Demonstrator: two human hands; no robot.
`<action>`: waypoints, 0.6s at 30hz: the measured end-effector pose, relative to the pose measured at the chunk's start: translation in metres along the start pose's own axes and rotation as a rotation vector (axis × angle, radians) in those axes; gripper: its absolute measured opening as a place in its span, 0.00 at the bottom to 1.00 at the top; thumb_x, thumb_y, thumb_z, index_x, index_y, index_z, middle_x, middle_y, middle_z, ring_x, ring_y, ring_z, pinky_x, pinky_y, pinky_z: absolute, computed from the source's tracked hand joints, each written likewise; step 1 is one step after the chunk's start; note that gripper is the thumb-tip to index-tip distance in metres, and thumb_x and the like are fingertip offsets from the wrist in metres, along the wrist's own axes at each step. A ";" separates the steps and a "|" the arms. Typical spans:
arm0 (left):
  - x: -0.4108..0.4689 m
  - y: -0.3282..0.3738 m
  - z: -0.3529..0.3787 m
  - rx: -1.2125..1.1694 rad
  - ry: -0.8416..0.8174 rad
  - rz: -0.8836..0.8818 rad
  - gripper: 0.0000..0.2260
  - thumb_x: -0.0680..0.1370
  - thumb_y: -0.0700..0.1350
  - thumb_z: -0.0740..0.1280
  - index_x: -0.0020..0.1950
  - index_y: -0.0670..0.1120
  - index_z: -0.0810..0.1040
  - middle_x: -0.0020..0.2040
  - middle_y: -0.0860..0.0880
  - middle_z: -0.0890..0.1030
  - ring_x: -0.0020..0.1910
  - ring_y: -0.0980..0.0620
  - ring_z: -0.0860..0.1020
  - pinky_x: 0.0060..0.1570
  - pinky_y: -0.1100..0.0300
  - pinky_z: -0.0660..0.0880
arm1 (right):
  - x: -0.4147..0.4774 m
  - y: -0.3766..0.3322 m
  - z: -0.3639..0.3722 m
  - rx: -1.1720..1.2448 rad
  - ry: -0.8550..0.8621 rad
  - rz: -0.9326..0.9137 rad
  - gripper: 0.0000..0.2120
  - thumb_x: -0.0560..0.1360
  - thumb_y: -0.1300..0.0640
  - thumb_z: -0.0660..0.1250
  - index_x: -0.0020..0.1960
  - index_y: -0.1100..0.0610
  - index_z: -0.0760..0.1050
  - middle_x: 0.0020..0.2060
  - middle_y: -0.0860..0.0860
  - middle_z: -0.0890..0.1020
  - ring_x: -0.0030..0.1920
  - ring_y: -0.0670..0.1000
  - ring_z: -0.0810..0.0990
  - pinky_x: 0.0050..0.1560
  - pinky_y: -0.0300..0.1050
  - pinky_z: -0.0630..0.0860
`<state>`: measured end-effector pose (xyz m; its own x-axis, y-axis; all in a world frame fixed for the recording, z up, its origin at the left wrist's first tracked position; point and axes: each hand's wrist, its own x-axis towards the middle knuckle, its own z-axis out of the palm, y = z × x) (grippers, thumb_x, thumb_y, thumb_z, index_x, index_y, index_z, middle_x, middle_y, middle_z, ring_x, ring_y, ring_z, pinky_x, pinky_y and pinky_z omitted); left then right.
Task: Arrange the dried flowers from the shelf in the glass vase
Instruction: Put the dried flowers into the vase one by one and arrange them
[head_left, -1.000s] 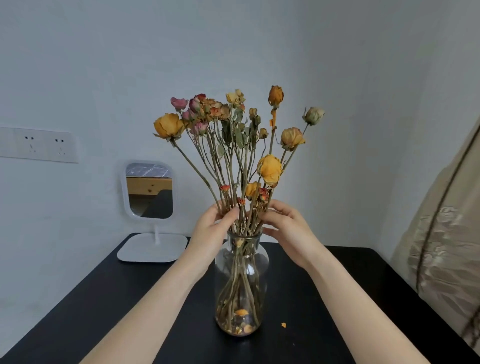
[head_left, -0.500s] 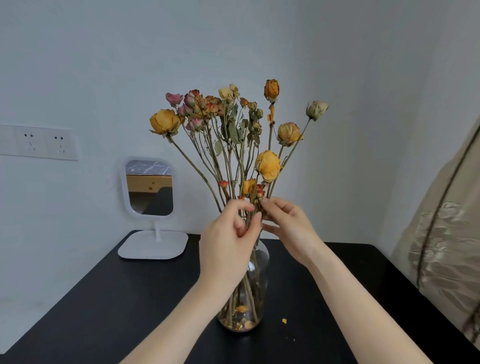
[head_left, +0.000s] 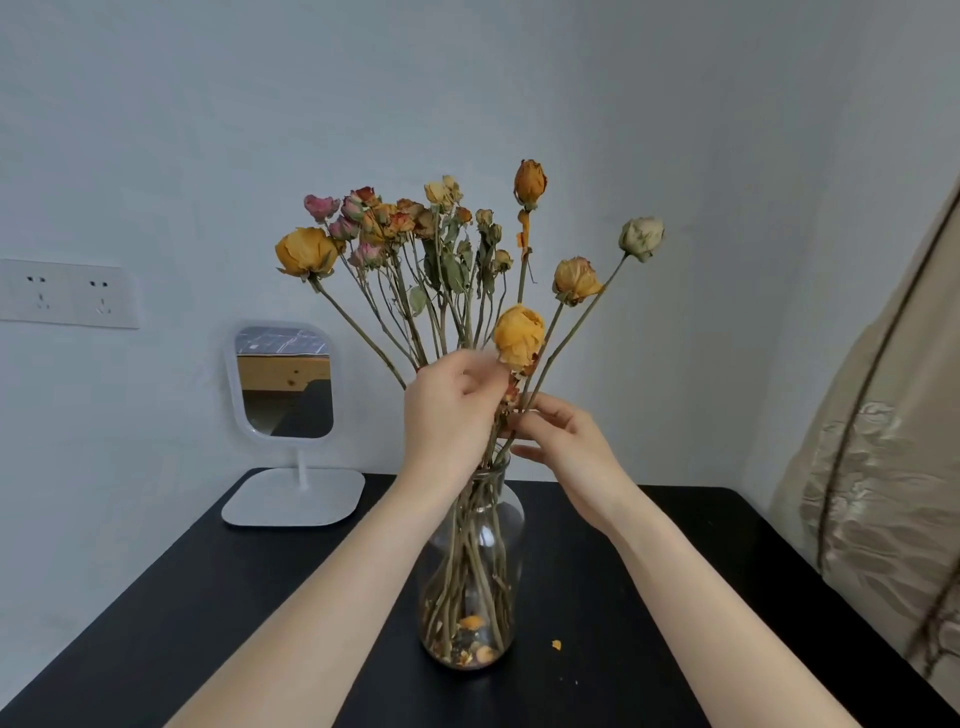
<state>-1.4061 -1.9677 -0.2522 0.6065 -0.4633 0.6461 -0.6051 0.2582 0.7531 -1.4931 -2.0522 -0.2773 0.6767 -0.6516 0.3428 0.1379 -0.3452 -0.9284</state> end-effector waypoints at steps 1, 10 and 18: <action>0.000 0.000 -0.001 -0.074 -0.011 -0.028 0.04 0.75 0.44 0.67 0.41 0.48 0.79 0.20 0.57 0.73 0.20 0.61 0.70 0.22 0.74 0.62 | 0.001 -0.001 0.001 0.003 0.011 0.008 0.10 0.78 0.60 0.60 0.54 0.61 0.78 0.50 0.58 0.83 0.54 0.55 0.80 0.59 0.52 0.75; -0.004 -0.001 -0.010 0.006 -0.090 -0.017 0.05 0.74 0.46 0.70 0.47 0.52 0.75 0.20 0.55 0.74 0.19 0.60 0.71 0.21 0.72 0.67 | 0.002 -0.003 0.005 0.030 0.017 0.015 0.19 0.79 0.50 0.60 0.53 0.66 0.77 0.50 0.60 0.82 0.52 0.54 0.81 0.56 0.48 0.76; 0.010 0.014 -0.014 0.204 -0.189 -0.030 0.03 0.75 0.48 0.68 0.42 0.51 0.78 0.18 0.53 0.73 0.14 0.58 0.69 0.17 0.70 0.66 | 0.000 -0.004 0.000 0.012 -0.004 0.016 0.19 0.78 0.49 0.61 0.54 0.65 0.77 0.50 0.59 0.82 0.53 0.55 0.80 0.57 0.50 0.76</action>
<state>-1.4012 -1.9565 -0.2328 0.5303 -0.6234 0.5745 -0.6911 0.0746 0.7189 -1.4931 -2.0513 -0.2738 0.6816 -0.6546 0.3269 0.1351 -0.3265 -0.9355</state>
